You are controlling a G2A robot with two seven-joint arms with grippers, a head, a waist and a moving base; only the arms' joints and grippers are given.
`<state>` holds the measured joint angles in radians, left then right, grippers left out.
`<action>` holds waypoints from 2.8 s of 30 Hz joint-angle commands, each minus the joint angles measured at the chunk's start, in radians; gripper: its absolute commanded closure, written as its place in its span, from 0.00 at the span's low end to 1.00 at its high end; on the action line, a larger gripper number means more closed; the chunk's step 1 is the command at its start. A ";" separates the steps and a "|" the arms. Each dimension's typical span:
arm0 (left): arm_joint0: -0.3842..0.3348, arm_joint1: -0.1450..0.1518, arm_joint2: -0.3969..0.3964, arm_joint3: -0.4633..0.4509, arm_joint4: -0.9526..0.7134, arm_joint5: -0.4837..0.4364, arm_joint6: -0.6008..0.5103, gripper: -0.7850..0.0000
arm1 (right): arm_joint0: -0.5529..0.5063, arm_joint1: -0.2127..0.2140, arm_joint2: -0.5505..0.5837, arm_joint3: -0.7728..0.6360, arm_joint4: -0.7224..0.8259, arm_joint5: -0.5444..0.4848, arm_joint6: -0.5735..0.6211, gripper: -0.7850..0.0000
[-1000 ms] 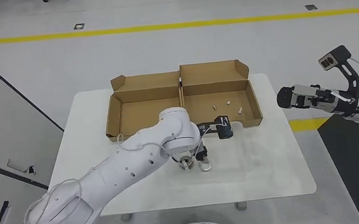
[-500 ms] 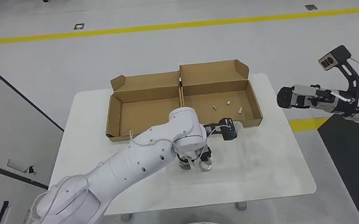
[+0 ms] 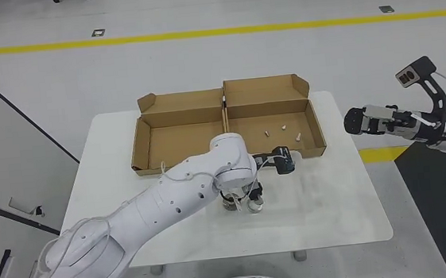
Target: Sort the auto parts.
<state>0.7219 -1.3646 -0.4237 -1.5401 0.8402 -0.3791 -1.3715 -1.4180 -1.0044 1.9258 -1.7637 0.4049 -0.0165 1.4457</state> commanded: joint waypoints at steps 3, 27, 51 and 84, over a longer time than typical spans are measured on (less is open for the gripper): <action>0.003 -0.005 0.029 0.005 0.018 -0.022 -0.026 0.00 | 0.000 0.000 0.000 0.000 0.000 0.000 0.000 0.00; -0.104 -0.105 0.161 0.239 -0.012 -0.059 -0.004 0.57 | 0.000 0.000 0.000 0.000 0.000 0.000 0.000 0.00; -0.100 -0.157 0.177 0.344 0.079 -0.048 0.039 0.72 | 0.000 0.000 0.000 0.000 0.000 0.000 0.000 0.00; -0.100 -0.222 0.163 0.494 0.080 -0.105 0.068 0.63 | 0.000 0.000 0.000 0.000 0.000 0.000 0.000 0.00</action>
<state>0.6207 -1.5855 -0.2604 -1.0498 0.9204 -0.4829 -1.3042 -1.4180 -1.0044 1.9258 -1.7637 0.4049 -0.0165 1.4457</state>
